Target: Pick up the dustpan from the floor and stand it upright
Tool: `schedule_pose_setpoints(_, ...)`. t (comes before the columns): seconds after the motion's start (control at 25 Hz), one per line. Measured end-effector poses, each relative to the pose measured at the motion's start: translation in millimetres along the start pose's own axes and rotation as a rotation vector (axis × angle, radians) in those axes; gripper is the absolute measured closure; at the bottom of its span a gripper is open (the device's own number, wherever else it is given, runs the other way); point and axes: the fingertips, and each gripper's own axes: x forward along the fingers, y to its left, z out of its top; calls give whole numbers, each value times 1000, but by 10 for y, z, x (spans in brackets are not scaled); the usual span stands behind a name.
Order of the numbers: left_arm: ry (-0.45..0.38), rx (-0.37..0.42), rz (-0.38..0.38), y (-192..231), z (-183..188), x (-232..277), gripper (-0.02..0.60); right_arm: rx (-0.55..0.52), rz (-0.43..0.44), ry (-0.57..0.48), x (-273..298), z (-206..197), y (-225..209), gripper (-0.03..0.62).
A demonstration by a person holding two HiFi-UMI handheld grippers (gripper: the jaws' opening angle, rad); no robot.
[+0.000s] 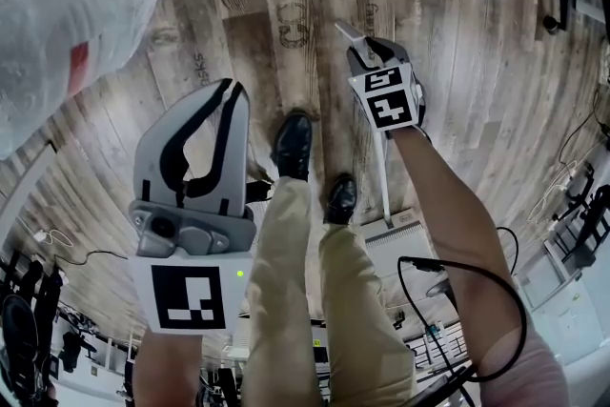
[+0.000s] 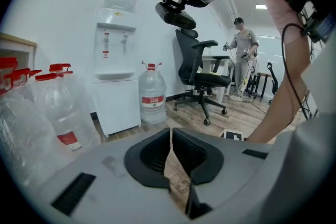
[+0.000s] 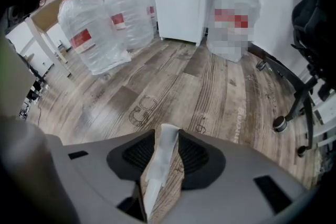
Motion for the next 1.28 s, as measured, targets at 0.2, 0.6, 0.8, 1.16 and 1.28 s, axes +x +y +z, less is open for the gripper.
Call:
schedule_pose_setpoints(0.2, 4, 3, 1, -12, -16, -24, 565, 90, 5, 2, 59, -30, -65, 425)
schedule_pose_setpoints(0.6, 21, 8, 14, 16, -139, -108, 565, 43, -1, 69, 322, -126, -78, 431)
schedule_pose_setpoints(0.8, 10, 14, 11, -9, -84, -160, 565, 53, -14, 72, 255, -117, -78, 467)
schedule_pose_setpoints(1.16, -59, 28, 25, -224, 519, -434, 565, 88, -25, -20, -713, -12, -76, 473)
schedule_pose_setpoints(1.28, -86, 36, 25, -364, 835, -583, 565, 98, -37, -62, -1222, 13, -155, 474)
